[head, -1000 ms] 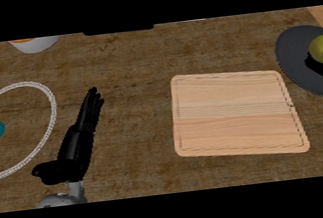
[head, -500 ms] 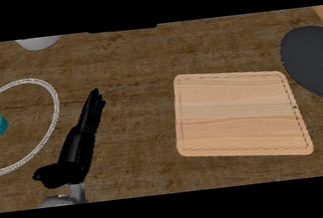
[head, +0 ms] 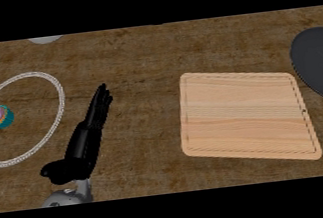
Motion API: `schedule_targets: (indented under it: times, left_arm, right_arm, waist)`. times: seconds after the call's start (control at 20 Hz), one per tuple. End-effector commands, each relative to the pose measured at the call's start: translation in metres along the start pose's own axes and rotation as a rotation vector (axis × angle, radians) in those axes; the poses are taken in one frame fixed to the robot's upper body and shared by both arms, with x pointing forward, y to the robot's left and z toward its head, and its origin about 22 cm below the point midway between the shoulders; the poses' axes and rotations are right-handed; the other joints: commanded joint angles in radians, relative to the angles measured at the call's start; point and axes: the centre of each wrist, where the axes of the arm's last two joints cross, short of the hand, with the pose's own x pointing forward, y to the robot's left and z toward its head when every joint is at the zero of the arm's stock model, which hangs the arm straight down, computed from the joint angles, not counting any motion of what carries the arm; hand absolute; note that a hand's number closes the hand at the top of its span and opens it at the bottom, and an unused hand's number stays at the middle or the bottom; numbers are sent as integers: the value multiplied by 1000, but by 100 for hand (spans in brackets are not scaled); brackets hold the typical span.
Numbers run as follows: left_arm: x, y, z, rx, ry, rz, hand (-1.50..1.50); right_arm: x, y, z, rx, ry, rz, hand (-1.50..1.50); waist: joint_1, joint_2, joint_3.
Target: Pick the lemon from the cutting board and place it in the pan
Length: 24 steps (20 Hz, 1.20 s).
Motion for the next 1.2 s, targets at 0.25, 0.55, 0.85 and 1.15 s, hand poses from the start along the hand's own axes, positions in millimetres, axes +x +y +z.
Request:
schedule_targets:
  times: [0.25,0.55,0.85,1.15]
  left_arm:
    - [6,-3,-9,-10,-13,2,0]
    - [-10,1,4,-12,9,3,0]
    - [-2,13,6,20,16,2,0]
    - [-1,7,4,42,18,6,0]
  right_arm:
    - [10,13,-2,276,11,-131,-150]
    - [12,-1,-11,69,-46,-370,-150]
    - [-31,-25,-5,73,-8,-568,-150]
    - [-71,-64,-1,179,-34,-751,-150]
  waist:
    - [14,5,4]
    - [-1,4,5]
    - [-25,-9,3]
    - [-47,-18,1]
